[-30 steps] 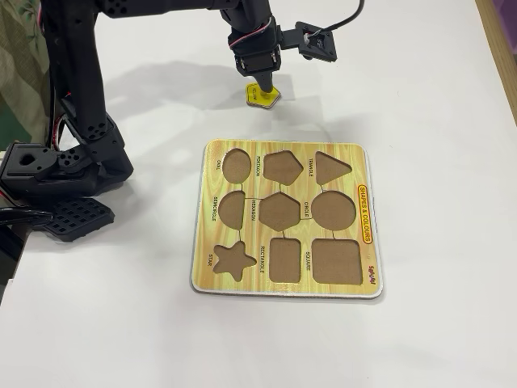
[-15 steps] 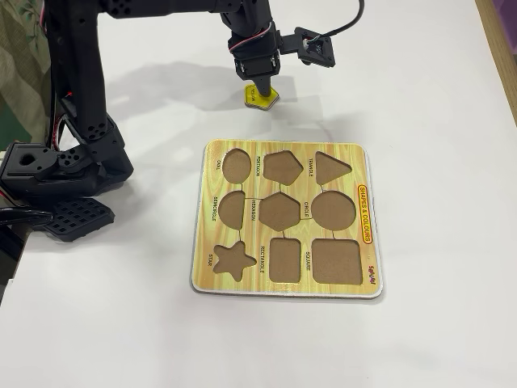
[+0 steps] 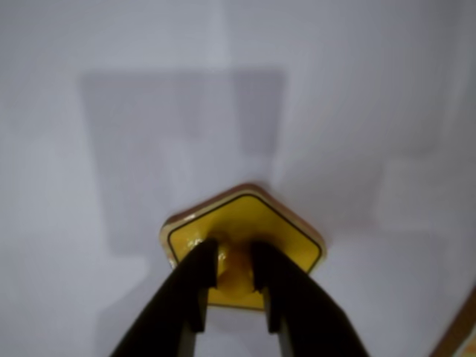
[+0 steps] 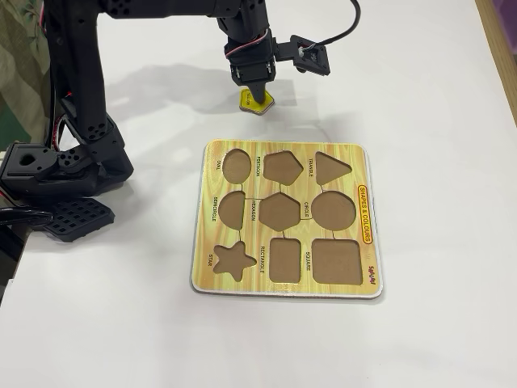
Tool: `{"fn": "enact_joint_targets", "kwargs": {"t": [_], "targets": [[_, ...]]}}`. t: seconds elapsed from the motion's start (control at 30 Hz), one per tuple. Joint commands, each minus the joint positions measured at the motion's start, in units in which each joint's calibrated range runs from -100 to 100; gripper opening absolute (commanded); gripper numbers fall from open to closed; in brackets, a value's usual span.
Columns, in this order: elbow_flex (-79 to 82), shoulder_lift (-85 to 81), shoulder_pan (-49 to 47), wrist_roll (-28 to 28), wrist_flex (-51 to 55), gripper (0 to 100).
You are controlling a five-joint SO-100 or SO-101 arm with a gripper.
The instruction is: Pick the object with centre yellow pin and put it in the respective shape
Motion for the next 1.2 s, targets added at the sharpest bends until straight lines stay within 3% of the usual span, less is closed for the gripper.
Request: {"fn": "enact_joint_targets", "kwargs": {"t": [0.0, 1.17], "targets": [[-0.2, -1.2, 0.0, 0.2, 0.2, 6], [6.7, -3.5, 0.5, 0.3, 0.2, 7]]}}
